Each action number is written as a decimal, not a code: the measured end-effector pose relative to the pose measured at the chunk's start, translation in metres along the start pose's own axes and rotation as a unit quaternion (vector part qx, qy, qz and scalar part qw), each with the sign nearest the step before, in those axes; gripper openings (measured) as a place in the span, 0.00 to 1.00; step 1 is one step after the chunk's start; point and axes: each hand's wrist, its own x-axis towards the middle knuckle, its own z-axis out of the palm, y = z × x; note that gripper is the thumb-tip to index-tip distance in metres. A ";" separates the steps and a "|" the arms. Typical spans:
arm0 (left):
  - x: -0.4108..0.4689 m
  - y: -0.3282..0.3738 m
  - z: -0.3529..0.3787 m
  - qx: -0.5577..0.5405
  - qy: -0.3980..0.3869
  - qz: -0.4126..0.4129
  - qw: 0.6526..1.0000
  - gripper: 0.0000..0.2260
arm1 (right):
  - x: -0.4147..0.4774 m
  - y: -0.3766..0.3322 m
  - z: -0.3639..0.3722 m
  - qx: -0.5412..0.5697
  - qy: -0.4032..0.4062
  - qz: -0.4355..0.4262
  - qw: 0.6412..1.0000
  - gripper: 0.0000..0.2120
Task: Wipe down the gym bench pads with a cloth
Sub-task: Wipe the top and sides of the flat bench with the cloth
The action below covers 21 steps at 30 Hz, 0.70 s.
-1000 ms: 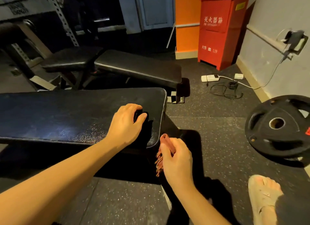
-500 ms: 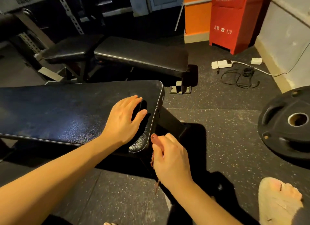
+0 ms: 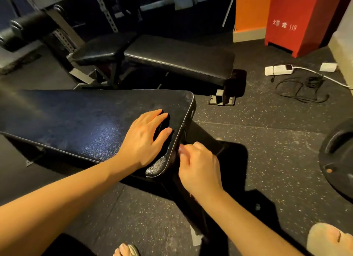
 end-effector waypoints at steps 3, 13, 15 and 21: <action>-0.002 0.002 0.000 0.003 0.001 -0.004 1.000 0.27 | 0.028 0.002 0.003 0.037 0.034 0.059 0.997 0.12; -0.001 0.002 0.000 -0.008 -0.003 -0.005 1.000 0.26 | -0.002 0.016 -0.013 0.160 0.061 0.086 0.981 0.17; -0.001 0.001 -0.001 -0.006 -0.001 -0.006 1.000 0.26 | 0.015 0.018 -0.015 0.241 0.071 0.209 0.945 0.11; -0.001 0.000 0.002 -0.017 0.009 -0.006 1.000 0.26 | 0.015 -0.020 -0.021 0.430 0.059 0.264 0.861 0.04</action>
